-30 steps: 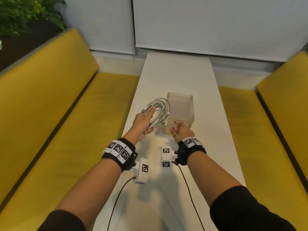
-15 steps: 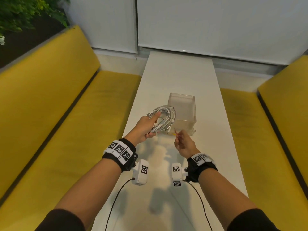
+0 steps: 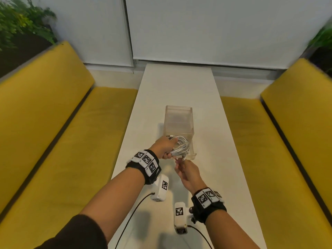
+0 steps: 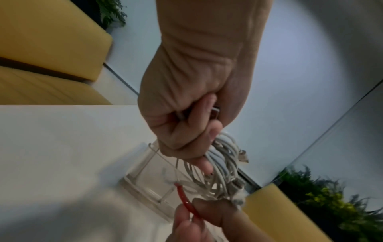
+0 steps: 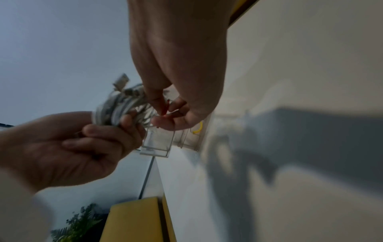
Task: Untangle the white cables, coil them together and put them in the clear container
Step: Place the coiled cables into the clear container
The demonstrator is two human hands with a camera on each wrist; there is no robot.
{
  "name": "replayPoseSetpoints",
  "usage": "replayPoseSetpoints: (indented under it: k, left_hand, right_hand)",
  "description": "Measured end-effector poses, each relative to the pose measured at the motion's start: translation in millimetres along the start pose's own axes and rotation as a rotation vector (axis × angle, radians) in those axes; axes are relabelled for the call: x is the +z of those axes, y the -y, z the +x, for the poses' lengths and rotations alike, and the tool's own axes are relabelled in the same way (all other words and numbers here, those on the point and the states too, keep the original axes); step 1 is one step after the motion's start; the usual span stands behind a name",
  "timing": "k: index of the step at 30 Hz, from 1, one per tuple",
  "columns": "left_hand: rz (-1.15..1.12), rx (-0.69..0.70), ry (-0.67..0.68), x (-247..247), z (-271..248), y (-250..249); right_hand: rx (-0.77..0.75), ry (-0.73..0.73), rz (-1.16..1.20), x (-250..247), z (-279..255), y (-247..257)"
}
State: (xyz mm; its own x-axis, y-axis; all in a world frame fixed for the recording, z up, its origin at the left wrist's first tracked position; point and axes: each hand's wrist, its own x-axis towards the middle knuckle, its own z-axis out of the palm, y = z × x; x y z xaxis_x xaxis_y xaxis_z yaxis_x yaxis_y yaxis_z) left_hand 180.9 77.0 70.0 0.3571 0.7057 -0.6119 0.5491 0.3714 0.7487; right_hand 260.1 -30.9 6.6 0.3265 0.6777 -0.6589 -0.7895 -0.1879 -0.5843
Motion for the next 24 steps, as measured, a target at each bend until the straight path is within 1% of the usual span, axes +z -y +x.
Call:
replayPoseSetpoints:
  k: [4,5,7,9,10,11,14,16,20,22,24]
  left_hand:
    - [0.014,-0.002,-0.127,10,13,-8]
    - [0.057,0.011,-0.155,11,15,-10]
    - [0.223,0.048,-0.193,15,16,-13]
    - [0.293,0.024,-0.244,19,18,-13]
    - [0.319,0.035,-0.263,22,16,-14]
    - [0.365,0.034,-0.264,23,16,-16]
    - [0.665,0.051,-0.24,26,19,-18]
    - [0.801,0.057,-0.242,29,22,-19]
    - [1.053,0.039,-0.325,37,26,-18]
    - [1.087,0.063,-0.356,35,24,-19]
    - [0.995,0.115,-0.388,28,19,-19]
  right_hand:
    - [-0.012,0.058,0.03,-4,0,-4]
    - [-0.014,0.065,0.036,-5,1,-5]
    - [-0.018,0.081,0.043,-7,2,-9]
    - [-0.03,0.095,0.051,-7,3,-10]
    - [-0.038,0.099,0.057,-7,4,-10]
    - [-0.044,0.103,0.064,-7,4,-11]
    - [-0.057,0.104,0.063,-7,4,-9]
    - [-0.057,0.097,0.045,-7,3,-9]
    - [-0.051,0.086,0.006,-6,1,-8]
    - [-0.039,0.093,0.003,-6,1,-7]
    - [-0.027,0.104,0.016,-6,1,-4]
